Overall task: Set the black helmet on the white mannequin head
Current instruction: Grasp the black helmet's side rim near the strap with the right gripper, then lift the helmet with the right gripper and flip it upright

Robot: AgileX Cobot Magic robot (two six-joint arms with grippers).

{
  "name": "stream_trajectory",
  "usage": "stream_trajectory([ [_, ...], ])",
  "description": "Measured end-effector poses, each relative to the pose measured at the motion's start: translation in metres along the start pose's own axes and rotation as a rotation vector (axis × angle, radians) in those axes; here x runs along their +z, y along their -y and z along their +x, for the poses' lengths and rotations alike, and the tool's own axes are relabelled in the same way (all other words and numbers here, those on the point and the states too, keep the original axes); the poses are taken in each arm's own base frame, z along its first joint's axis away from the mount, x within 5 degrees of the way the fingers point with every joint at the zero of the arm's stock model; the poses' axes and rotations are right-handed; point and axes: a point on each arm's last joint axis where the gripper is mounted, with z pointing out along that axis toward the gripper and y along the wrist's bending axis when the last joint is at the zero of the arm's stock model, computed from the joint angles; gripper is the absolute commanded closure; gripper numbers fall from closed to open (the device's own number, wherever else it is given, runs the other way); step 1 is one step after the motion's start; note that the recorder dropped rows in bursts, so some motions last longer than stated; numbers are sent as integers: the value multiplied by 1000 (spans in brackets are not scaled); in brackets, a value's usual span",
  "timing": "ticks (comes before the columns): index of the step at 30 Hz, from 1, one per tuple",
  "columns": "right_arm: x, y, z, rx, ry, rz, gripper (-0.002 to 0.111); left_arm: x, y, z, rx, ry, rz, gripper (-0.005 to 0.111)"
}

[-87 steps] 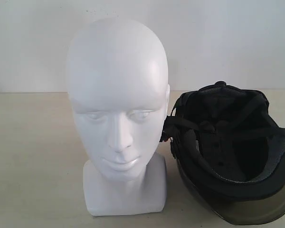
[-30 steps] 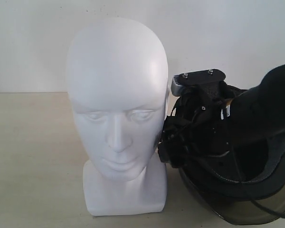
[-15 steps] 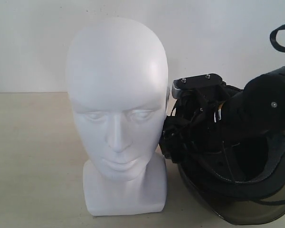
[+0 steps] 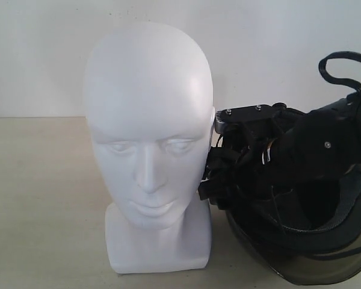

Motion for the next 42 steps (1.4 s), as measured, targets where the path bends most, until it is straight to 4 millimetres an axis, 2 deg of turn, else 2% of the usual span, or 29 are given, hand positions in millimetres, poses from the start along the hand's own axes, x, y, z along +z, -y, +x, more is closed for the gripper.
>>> stream_trajectory([
  [8, 11, 0, 2, 27, 1, -3, 41, 0, 0, 0, 0, 0, 0, 102],
  [13, 19, 1, 3, 65, -8, -2, 70, 0, 0, 0, 0, 0, 0, 102],
  [15, 19, 2, 2, 64, -3, 0, 86, 0, 0, 0, 0, 0, 0, 102],
  [17, 18, 6, -1, 66, 11, 7, 108, 0, 0, 0, 0, 0, 0, 102],
  [22, 18, 8, -2, 58, 10, 15, 109, 0, 0, 0, 0, 0, 0, 102],
  [27, 13, 19, -8, 158, 46, 28, 109, 0, 0, 0, 0, 0, 0, 102],
  [42, -51, 90, -32, 542, 288, 93, 109, 0, 0, 0, 0, 0, 0, 102],
])
